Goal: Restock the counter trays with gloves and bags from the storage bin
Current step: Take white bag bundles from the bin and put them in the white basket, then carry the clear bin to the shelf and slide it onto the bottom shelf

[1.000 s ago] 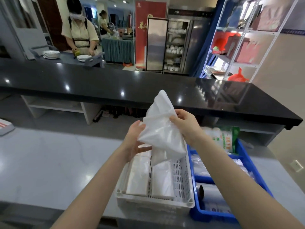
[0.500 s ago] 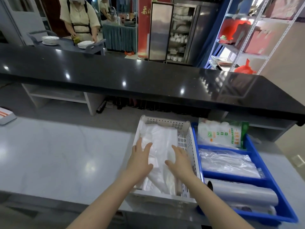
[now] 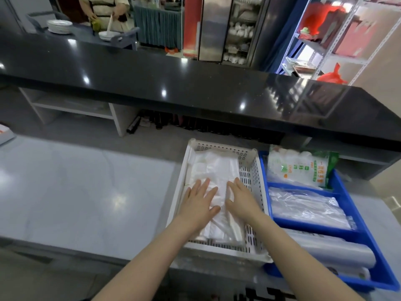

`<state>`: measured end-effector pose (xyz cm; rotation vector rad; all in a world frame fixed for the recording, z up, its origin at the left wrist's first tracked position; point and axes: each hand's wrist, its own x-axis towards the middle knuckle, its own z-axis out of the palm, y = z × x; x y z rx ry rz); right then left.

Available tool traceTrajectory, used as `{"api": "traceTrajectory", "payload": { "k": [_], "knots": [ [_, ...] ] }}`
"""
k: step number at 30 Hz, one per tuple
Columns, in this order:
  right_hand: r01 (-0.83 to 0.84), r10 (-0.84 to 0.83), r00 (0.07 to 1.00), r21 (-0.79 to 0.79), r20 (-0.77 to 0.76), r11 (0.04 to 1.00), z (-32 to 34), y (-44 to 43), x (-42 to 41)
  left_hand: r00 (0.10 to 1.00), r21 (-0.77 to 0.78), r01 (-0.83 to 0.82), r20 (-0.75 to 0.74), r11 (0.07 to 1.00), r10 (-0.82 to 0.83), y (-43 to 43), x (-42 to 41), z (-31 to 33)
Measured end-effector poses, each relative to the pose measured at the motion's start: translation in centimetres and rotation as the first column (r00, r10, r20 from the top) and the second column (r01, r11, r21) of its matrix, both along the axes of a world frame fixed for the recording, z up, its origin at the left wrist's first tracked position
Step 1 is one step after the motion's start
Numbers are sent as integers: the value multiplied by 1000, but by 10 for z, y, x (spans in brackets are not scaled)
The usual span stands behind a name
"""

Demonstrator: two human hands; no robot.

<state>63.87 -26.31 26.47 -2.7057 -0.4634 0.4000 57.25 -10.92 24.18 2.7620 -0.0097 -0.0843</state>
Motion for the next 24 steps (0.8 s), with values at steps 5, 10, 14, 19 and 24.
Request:
{"api": "traceTrajectory", "payload": {
  "k": [5, 10, 14, 19, 24],
  "knots": [
    [-70, 61, 988, 61, 140, 996, 7, 6, -11, 986, -53, -120, 108, 991, 125, -1, -18, 10],
    [-415, 372, 907, 266, 199, 870, 25, 43, -45, 853, -199, -323, 363, 925, 376, 4, -75, 39],
    [-656, 600, 754, 343, 266, 672, 37, 74, -94, 687, -279, -544, 393, 791, 611, 6, -147, 47],
    [-831, 802, 533, 349, 272, 434, 35, 105, -166, 446, -329, -805, 213, 494, 869, 3, -279, 20],
    [-926, 930, 328, 253, 169, 281, -4, 133, -225, 96, -257, -962, 15, 97, 995, -14, -411, -33]
  ]
}}
